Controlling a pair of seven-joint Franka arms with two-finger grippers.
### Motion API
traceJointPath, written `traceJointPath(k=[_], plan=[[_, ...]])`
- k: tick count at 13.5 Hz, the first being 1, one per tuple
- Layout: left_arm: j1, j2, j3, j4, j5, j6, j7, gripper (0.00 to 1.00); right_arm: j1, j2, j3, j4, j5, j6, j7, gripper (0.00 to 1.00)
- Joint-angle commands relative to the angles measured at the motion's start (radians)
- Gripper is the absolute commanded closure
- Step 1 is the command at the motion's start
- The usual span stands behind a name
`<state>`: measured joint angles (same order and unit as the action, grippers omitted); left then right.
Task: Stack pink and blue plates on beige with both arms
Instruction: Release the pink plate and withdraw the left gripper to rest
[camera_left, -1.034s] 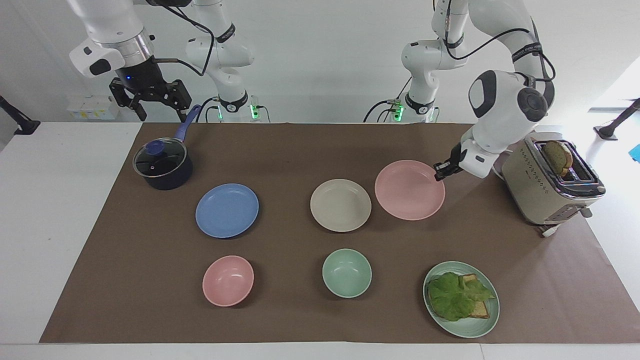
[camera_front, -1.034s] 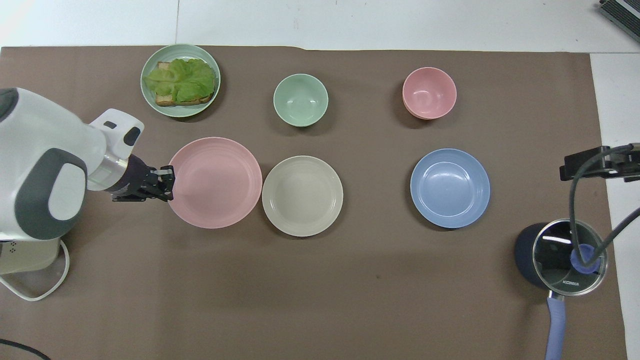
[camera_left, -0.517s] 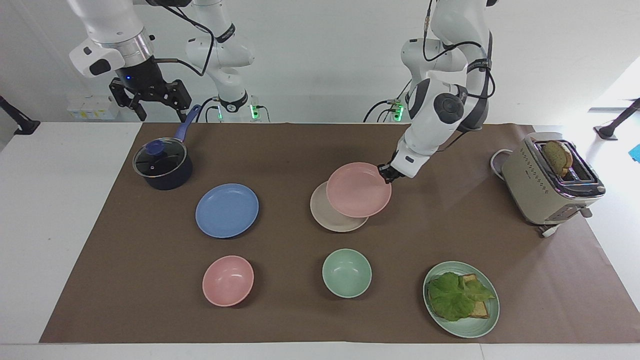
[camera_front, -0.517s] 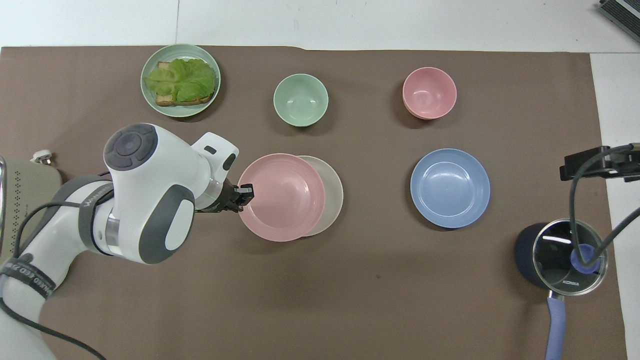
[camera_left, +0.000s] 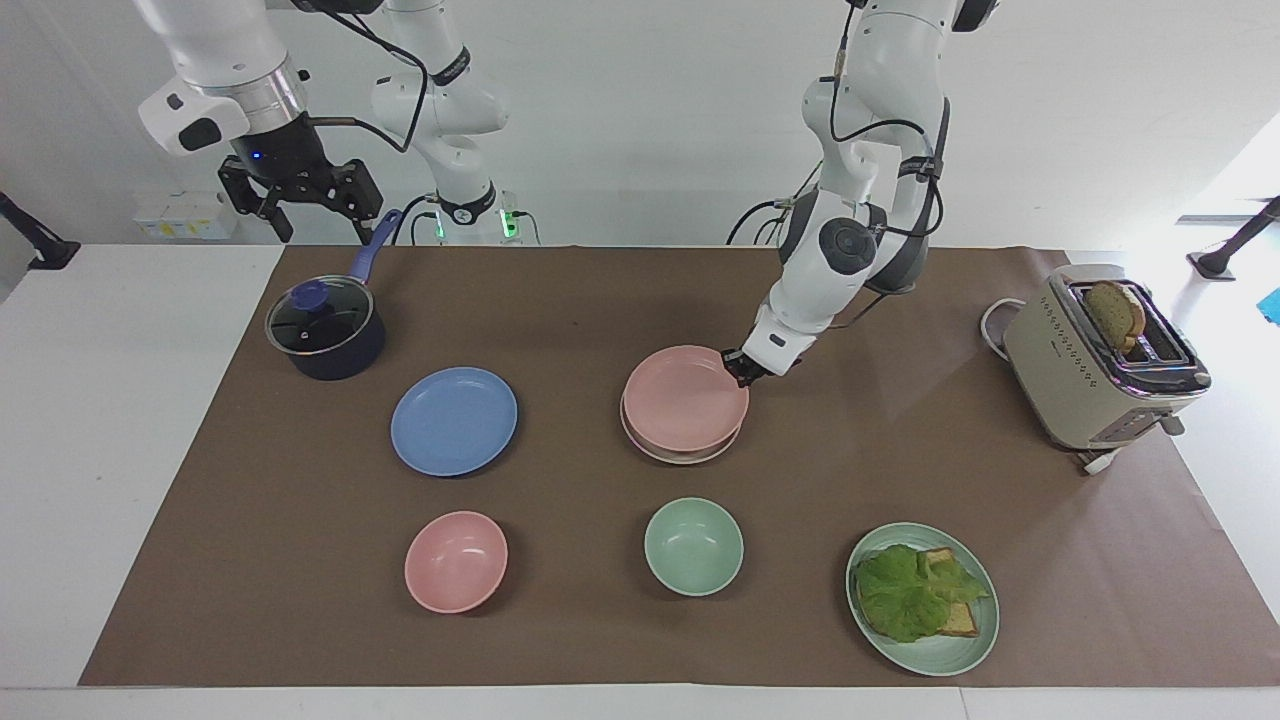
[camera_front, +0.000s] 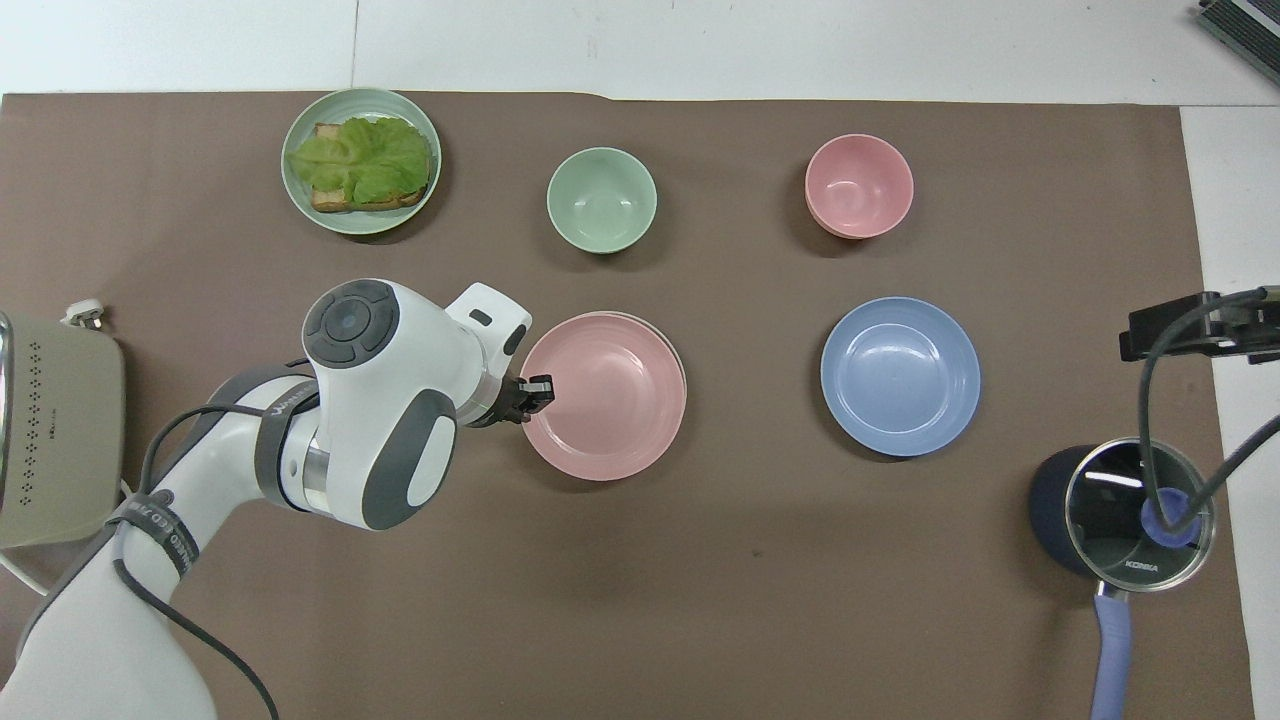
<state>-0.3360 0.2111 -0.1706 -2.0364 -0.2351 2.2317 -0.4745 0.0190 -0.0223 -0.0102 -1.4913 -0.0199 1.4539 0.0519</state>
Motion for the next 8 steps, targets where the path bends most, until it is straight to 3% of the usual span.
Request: traceJointPath(k=[1,2,3,6,8], plan=[[-0.015,-0.004,0.016,-0.005,-0.020,0.023,0.008,0.64,-0.008,-0.022,0.000,-0.024,0.018,0.011,0.009,0.00],[-0.014,-0.003,0.016,-0.004,-0.020,0.023,0.010,0.11,-0.008,-0.022,0.000,-0.026,0.018,0.011,0.008,0.00],[-0.014,-0.003,0.017,-0.002,-0.020,0.025,0.005,0.00,-0.008,-0.022,0.000,-0.026,0.018,0.011,0.008,0.00],[0.011,-0.001,0.022,0.030,-0.018,-0.006,-0.006,0.00,-0.008,-0.024,0.000,-0.026,0.018,0.009,0.008,0.00],[0.081,-0.009,0.020,0.086,-0.006,-0.102,0.005,0.00,-0.010,-0.024,0.000,-0.026,0.018,0.011,0.009,0.00]])
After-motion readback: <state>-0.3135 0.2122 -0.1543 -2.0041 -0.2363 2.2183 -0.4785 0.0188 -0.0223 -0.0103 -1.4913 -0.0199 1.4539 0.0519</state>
